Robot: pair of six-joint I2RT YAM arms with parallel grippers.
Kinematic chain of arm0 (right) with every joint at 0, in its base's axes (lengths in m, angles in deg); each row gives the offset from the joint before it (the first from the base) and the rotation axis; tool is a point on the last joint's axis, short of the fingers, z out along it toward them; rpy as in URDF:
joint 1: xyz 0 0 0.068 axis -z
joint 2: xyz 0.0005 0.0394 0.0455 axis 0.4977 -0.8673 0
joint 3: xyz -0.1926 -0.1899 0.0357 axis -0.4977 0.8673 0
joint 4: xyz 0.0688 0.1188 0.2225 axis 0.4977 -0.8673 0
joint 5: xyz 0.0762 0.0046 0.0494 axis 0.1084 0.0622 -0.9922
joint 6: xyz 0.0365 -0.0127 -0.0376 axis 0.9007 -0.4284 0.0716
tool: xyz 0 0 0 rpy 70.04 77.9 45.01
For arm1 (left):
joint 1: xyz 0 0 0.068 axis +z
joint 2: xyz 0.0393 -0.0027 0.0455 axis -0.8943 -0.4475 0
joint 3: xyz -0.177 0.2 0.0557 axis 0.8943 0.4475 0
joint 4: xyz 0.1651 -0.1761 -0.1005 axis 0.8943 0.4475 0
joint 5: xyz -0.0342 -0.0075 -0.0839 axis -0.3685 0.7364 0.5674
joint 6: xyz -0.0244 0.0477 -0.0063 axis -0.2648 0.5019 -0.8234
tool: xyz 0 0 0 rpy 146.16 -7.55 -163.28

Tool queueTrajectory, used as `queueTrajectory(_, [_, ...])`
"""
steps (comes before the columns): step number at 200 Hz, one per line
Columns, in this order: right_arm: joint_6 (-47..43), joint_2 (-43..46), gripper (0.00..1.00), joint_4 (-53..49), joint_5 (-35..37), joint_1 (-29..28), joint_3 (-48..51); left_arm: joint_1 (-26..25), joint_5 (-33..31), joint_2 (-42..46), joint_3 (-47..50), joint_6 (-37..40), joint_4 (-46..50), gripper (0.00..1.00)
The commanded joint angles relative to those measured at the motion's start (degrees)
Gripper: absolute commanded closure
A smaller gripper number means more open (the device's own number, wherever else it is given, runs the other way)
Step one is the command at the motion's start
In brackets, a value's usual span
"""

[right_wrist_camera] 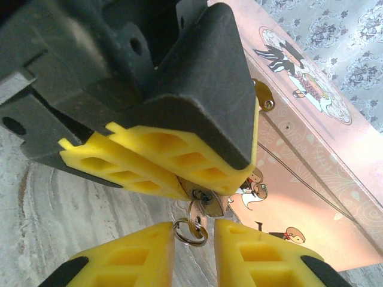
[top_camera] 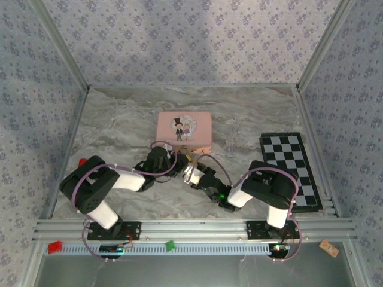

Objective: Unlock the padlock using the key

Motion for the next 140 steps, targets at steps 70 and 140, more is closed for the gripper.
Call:
queueTrajectory(70, [1.37,0.49,0.85,-0.1,0.71,0.84,-2.4,0.23,0.62,0.89,0.31,0.96,-4.76,0.89])
queueTrajectory(140, [8.09,3.26,0.97,-4.2,-1.05,3.01,-2.53,-0.13,0.57,0.87,-0.3,1.06,-5.18,0.9])
